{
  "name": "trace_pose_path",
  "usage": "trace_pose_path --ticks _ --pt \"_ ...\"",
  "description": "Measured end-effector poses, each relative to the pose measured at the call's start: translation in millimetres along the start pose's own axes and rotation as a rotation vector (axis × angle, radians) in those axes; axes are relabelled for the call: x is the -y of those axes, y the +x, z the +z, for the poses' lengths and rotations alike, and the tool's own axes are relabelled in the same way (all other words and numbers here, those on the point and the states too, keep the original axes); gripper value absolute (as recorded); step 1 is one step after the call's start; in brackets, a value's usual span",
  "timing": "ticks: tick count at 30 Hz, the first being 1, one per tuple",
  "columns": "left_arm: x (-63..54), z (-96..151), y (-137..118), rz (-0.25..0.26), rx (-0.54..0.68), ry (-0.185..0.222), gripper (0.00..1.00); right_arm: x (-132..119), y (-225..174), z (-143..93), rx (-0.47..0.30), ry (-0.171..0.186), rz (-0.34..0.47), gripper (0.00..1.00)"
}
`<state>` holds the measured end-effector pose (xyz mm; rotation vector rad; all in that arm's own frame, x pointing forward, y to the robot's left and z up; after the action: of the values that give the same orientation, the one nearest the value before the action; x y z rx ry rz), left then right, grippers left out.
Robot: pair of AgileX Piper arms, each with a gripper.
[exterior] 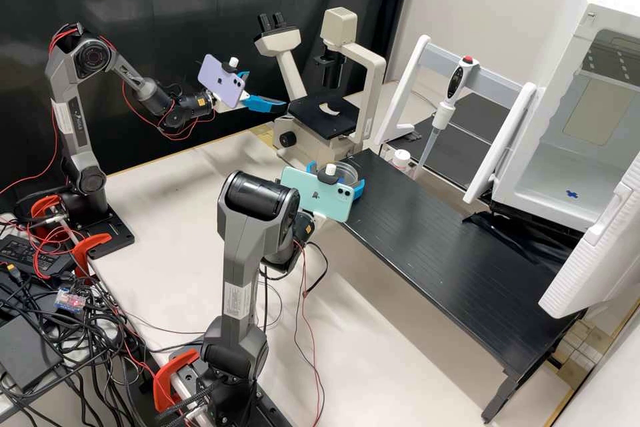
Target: Move the petri dish to the incubator
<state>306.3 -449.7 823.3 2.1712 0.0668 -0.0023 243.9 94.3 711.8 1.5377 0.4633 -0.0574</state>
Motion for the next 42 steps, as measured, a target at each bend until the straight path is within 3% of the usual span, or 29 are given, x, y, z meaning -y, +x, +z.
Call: trace_pose_path --ticks 27,33,42 --pt "0.0 0 0 0.000 0.000 0.000 1.00 -6 -4 2 0.009 -0.005 -0.007 0.00" --pt "0.0 0 0 0.000 0.000 0.000 1.00 -33 -22 10 0.034 -0.017 0.058 0.00" --pt "0.0 0 0 0.000 0.000 0.000 1.00 -94 -48 52 0.177 0.028 0.242 0.00"
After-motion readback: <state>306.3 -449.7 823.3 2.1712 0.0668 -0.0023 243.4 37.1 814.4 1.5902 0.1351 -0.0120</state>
